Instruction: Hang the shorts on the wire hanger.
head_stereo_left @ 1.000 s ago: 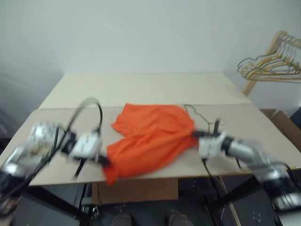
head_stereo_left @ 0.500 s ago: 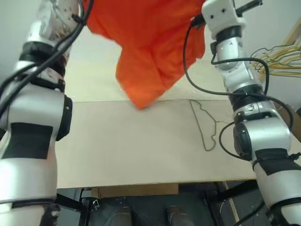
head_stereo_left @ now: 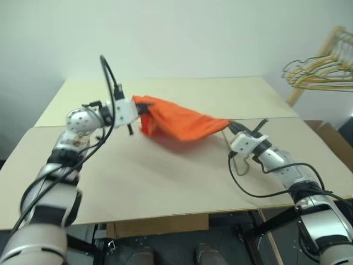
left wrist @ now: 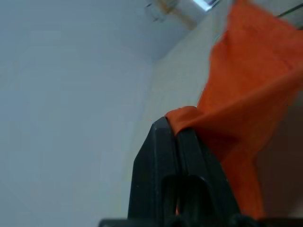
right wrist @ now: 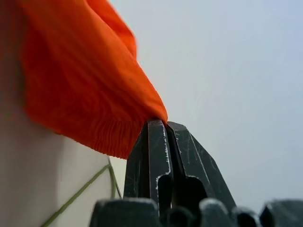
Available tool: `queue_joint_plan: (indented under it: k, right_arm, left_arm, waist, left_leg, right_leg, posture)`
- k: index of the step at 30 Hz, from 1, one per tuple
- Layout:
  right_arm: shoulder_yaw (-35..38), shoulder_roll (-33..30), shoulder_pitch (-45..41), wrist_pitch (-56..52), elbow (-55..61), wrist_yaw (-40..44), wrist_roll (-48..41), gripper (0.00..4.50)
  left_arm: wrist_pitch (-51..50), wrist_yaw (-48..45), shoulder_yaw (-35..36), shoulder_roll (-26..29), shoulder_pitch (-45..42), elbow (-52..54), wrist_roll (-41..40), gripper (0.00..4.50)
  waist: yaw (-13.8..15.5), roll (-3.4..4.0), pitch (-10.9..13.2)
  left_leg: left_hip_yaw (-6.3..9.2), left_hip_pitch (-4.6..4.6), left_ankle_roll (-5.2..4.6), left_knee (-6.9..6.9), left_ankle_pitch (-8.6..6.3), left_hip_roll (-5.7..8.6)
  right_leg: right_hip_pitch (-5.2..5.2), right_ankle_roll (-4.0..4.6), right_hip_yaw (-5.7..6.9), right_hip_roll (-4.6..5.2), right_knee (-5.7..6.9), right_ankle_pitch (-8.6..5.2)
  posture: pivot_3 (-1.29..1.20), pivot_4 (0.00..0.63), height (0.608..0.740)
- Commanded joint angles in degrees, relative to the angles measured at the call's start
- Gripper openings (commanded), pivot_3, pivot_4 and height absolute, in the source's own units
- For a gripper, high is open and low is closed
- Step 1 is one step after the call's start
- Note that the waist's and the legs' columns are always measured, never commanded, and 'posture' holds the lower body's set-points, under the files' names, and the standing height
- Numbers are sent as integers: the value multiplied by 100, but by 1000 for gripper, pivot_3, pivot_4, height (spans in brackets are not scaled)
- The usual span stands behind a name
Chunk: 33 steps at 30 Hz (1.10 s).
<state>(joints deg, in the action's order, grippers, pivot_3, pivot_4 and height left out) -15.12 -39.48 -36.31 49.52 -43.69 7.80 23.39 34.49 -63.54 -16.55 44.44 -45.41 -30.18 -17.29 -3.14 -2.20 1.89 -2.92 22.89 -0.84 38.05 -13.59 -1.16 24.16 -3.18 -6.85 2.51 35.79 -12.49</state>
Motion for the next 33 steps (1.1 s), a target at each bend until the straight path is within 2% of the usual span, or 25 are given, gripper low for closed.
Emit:
queue_joint_plan:
  k: [1,5,7,10,15,23,25,26,33]
  right_arm:
    - [-147,-147,231,326,512,742,-262,0]
    - [-404,-420,443,672,724,1177,102,0]
    - [-483,-547,525,797,782,1274,259,0]
    - [-491,-712,660,887,860,1323,408,0]
    - [-417,-929,923,917,1079,1309,579,0]
    - [-313,-1247,1810,708,2061,1584,400,0]
    - [-274,-1407,2167,586,2479,1758,214,512]
    - [-254,-1475,2329,526,2668,1842,105,740]
    - [140,-1874,3309,-47,3799,2228,-555,3138]
  left_arm:
    - [-1287,-1004,276,671,602,1681,-888,32]
    - [-2307,-2152,292,1653,1530,2979,-1260,32]
    - [-2664,-2485,352,2003,1905,3439,-1327,32]
    - [-2709,-2865,414,2392,2450,3928,-1293,32]
    - [-2791,-2895,566,2686,3267,4570,-1132,32]
    - [-3116,-2540,652,2501,3723,5047,-689,32]
    - [-3252,-2524,691,2523,3811,5126,-695,0]
    - [-3258,-2520,719,2527,3863,5135,-674,444]
    - [-2775,-2828,1154,2561,4126,4719,-614,2545]
  waist:
    - [-65,-2,-1]
    - [-92,-4,7]
    - [-80,-1,15]
    - [-47,-6,22]
    - [31,-9,20]
    - [88,-9,20]
    - [91,-9,20]
    - [87,-9,20]
    - [67,-10,22]
  left_leg:
    - [5,-13,-11,0,-6,0]
    - [-2,-120,-34,6,7,6]
    - [-4,-171,-42,6,13,6]
    - [-7,-240,-65,5,29,5]
    - [-16,-254,-67,5,29,-4]
    - [-25,-242,-72,-9,26,-2]
    - [-24,-242,-72,-10,26,-9]
    - [-25,-241,-72,-10,26,-11]
    - [-40,-260,-71,-10,26,-51]
  right_leg:
    - [-12,1,2,0,6,-1]
    - [-98,10,-6,1,18,-17]
    - [-140,11,-10,-2,25,-70]
    - [-206,20,-13,1,29,-76]
    - [-207,30,-27,7,39,-79]
    - [-195,41,-27,6,37,-94]
    - [-195,41,-27,7,38,-96]
    - [-194,39,-27,6,37,-97]
    - [-196,49,-26,0,39,-103]
  posture:
    - [126,0,740]
    - [121,0,740]
    - [117,0,740]
    - [112,0,740]
    - [99,0,740]
    - [80,0,740]
    - [80,0,740]
    - [76,0,740]
    - [81,0,740]
